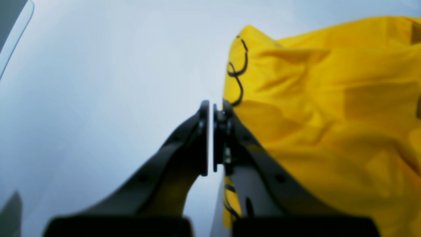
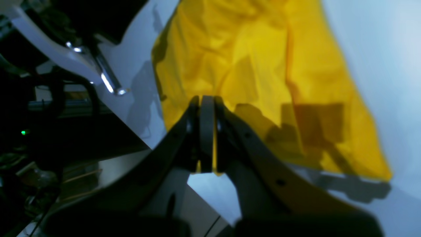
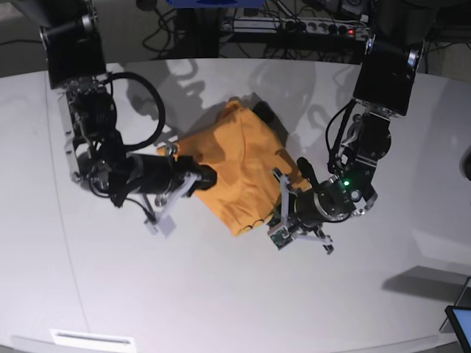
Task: Fold the T-shirt properly
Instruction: 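Lift the bundle with both grippers and rotate it between them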
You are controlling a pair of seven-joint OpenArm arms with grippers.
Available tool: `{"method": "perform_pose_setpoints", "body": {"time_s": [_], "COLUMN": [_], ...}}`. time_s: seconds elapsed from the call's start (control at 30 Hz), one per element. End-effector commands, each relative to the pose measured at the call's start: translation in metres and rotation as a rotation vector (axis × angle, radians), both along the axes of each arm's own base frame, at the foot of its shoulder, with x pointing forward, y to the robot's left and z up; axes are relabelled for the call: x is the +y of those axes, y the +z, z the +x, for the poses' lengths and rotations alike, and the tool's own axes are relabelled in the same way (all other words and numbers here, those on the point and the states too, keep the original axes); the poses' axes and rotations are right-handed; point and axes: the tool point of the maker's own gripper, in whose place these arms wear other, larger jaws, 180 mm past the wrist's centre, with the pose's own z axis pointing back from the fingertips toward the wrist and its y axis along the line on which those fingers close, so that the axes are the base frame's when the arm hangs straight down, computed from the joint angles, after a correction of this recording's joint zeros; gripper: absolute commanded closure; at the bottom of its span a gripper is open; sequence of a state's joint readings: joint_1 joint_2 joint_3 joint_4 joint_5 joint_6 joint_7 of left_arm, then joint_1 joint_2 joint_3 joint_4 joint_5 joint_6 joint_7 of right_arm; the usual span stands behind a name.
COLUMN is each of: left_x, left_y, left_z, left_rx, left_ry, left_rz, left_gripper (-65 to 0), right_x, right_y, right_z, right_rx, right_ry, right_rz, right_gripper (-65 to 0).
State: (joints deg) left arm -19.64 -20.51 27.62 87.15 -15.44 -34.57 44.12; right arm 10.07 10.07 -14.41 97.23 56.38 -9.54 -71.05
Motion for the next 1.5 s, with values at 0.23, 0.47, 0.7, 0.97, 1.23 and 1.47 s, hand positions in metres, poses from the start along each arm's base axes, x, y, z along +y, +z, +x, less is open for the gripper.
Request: {"method": "perform_pose_setpoints", "body": {"time_s": [0.23, 0.47, 0.7, 0.97, 1.23, 1.47], "left_x": [0.002, -0.003, 0.010, 0.045, 0.061, 0.106], "left_y": [-0.025, -0.094, -0.115, -0.133, -0.134, -0.116], "left_z": [-0.006, -0.043, -0.047, -0.061, -0.085, -0.072], "left_rx": [0.067, 0.235, 0.254, 0.314, 0.319, 0.279], "left_ry": [0.014, -0.075, -0.064, -0.024, -0.041, 0.146], "left_rz": [-0.003, 0.142, 0.154, 0.206, 0.233, 0.171], "left_gripper": [0.0, 0.0, 0.0, 0.0, 0.0, 0.0], "right_x": [0.009, 0.021, 0.025, 0.014, 0.006, 0.009], "right_y": [-0.011, -0.016, -0.052, -0.065, -0.063, -0.075], "right_z": [-0.021, -0.034, -0.044, -0.014, 0.022, 0.020], "right_rx": [0.053, 0.095, 0.226, 0.230, 0.228, 0.265], "right_ry": [0.000, 0.002, -0.016, -0.068, -0.088, -0.061], "right_rz": [0.040, 0.075, 0.071, 0.036, 0.005, -0.030], "right_gripper": [-0.3, -0.3, -0.3, -0.3, -0.3, -0.3]}}
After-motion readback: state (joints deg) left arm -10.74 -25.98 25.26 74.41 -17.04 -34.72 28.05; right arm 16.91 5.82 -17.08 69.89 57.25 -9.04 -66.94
